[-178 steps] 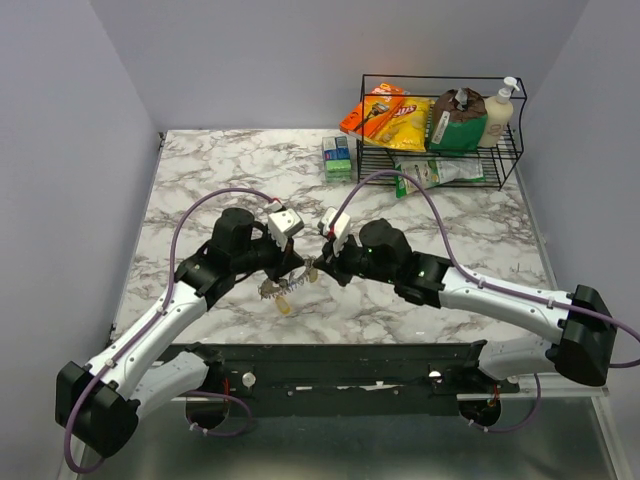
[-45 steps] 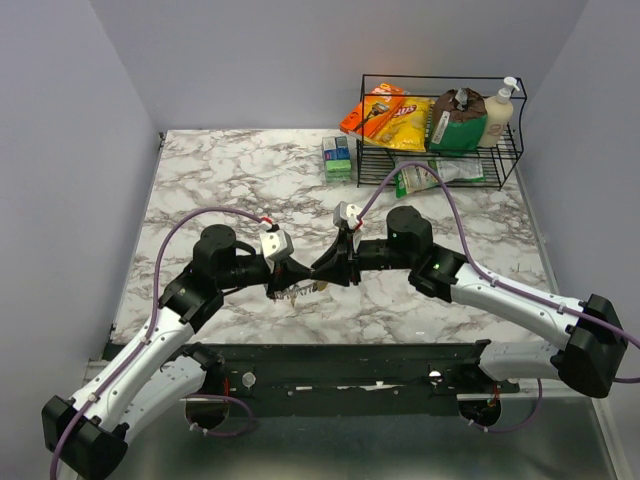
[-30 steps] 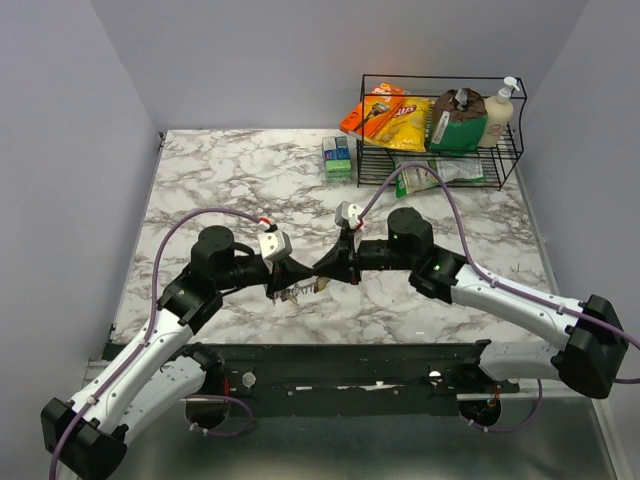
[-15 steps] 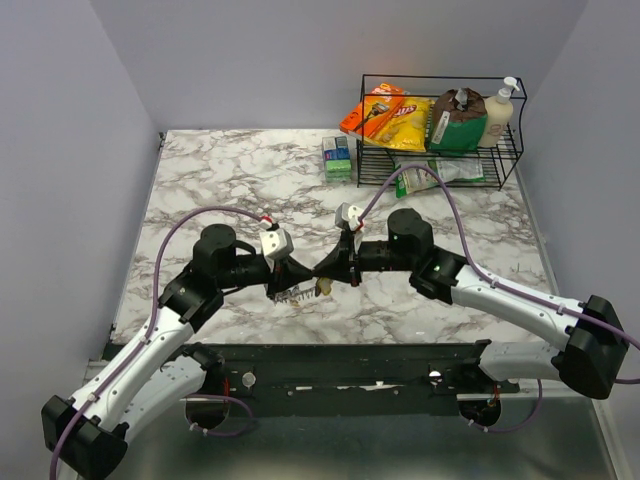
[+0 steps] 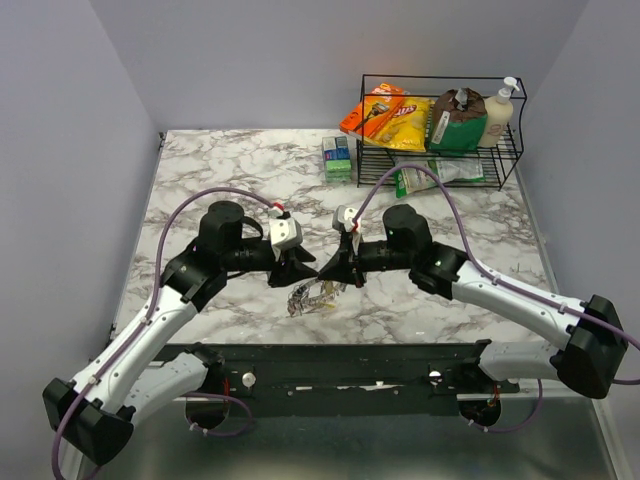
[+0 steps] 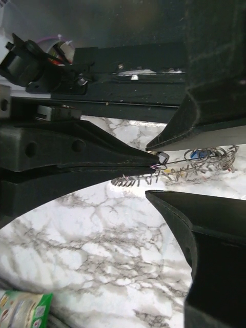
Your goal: Put the keys on the keyring
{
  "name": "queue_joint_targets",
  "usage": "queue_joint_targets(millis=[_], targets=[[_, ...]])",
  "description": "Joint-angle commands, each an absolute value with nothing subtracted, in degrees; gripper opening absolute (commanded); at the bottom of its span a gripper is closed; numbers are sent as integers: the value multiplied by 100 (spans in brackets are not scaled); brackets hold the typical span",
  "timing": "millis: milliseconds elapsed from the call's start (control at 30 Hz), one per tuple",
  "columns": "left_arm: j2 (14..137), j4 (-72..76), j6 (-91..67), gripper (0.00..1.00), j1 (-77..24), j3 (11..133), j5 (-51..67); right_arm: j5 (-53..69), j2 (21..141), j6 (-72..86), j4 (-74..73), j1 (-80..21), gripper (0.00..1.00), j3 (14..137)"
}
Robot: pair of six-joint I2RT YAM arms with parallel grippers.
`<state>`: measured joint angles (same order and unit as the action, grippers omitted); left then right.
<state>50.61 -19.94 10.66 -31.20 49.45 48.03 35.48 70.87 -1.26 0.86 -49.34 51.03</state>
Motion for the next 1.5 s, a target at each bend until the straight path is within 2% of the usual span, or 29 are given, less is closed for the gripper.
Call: queue_joint_targets(millis=[0, 167, 300, 400, 967, 1100, 1467], targets=[[5396, -2645, 1485, 44, -3120, 5212, 5273, 3805, 7066, -325, 18, -4878, 0, 5414], [5599, -2918, 1722, 41, -3129, 5344, 5274, 3858, 7084, -360, 18, -4869, 0, 5440], [5625, -2927, 1758, 29, -3129, 5344, 5256, 3850, 7084, -369, 18, -4869, 0, 5432], [5686, -2936, 1749, 26, -3129, 5344, 5273, 3850, 7075, -378, 18, -4869, 0, 5423], [5845, -2470, 1354, 12, -3173, 5230, 5159, 3990, 7180, -387, 18, -4878, 0, 5414], [5783, -2207, 1178, 0, -3190, 5124, 5124, 4008, 7198, -387, 18, -4869, 0, 5361], [5511, -1696, 853, 0, -3199, 4773, 5151, 3955, 7207, -369, 18, -4869, 0, 5317]])
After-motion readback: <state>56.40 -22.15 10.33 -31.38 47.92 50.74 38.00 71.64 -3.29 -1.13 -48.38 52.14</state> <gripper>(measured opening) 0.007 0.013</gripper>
